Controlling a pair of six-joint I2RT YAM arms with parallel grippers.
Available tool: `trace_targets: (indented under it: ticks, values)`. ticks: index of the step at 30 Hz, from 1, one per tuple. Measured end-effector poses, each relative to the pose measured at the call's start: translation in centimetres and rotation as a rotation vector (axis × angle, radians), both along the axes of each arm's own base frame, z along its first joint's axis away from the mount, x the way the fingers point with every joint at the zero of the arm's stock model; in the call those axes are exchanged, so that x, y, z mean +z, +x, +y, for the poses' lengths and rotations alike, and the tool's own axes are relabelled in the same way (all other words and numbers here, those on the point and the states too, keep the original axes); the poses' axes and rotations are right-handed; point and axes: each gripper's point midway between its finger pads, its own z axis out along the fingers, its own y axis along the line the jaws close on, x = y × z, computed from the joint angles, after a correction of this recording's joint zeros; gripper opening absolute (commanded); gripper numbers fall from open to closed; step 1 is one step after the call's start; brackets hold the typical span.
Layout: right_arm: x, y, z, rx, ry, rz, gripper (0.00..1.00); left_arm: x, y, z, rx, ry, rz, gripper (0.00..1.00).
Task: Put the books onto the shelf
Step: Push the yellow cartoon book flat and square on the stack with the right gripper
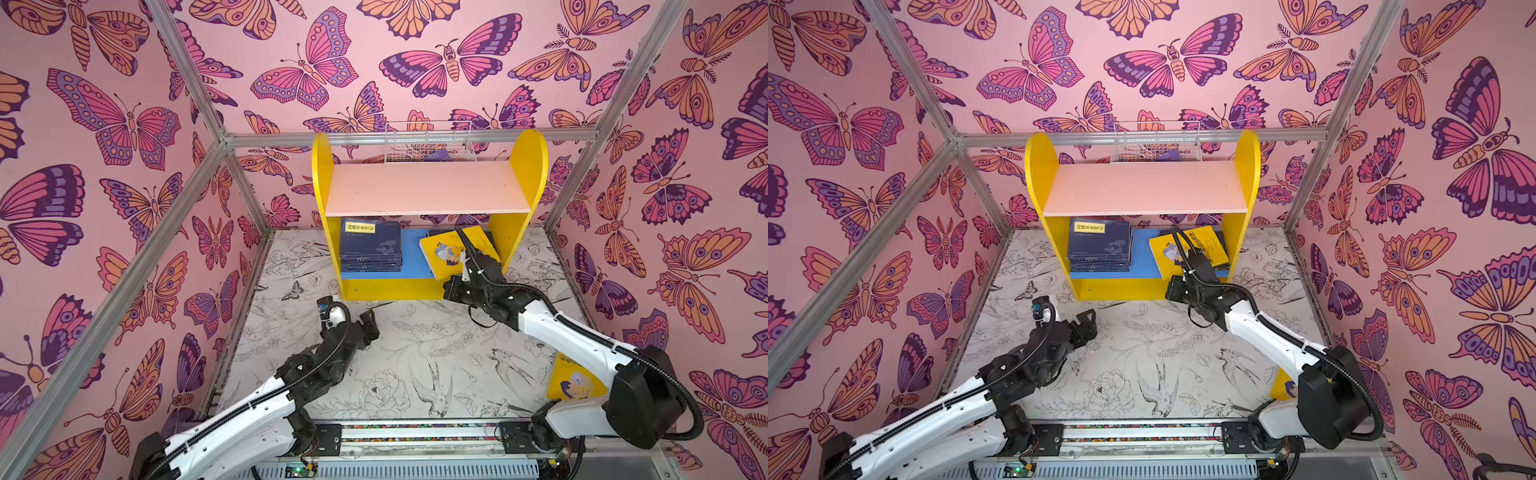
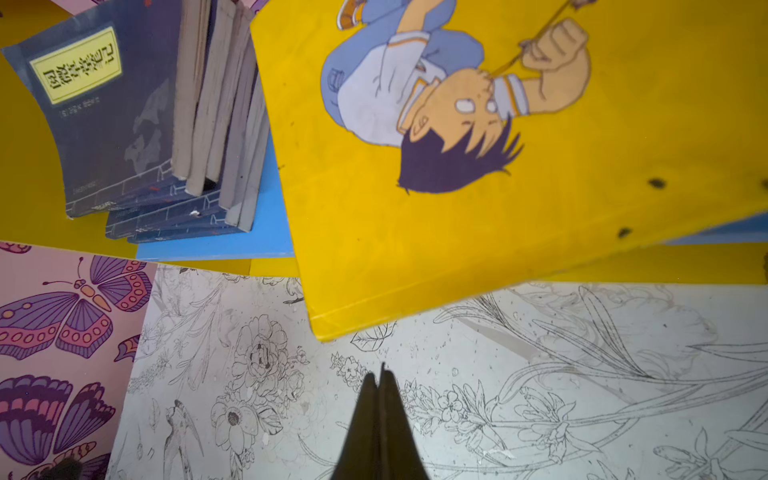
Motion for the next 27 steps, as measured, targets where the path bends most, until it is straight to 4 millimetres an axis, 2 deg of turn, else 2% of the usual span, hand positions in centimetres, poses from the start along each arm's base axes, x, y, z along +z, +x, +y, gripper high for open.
trace_targets:
  ticks: [4, 8, 11, 19, 27]
  values:
    - [-0.8, 0.5, 0.1, -0.002, -0.032, 0.030, 0.03, 0.5, -0.2, 2.2, 0.114, -0.011, -0.017, 0.95]
    - [-1.6, 0.6, 0.2, -0.001, -0.049, 0.055, 0.03, 0.2, -0.2, 3.2, 0.176, 0.011, -0.007, 0.95]
    - [-1.8, 1.0, 0.5, 0.002, -0.058, 0.062, 0.03, -0.1, -0.1, 3.5, 0.199, 0.021, 0.004, 0.95]
    - [-0.7, 2.7, 1.6, 0.017, -0.061, 0.035, 0.03, -0.8, -0.3, 3.9, 0.220, 0.045, 0.025, 0.96]
    - [-1.1, 3.8, 1.8, -0.012, -0.064, 0.041, 0.02, -0.8, -0.3, 4.1, 0.225, 0.050, 0.024, 0.97]
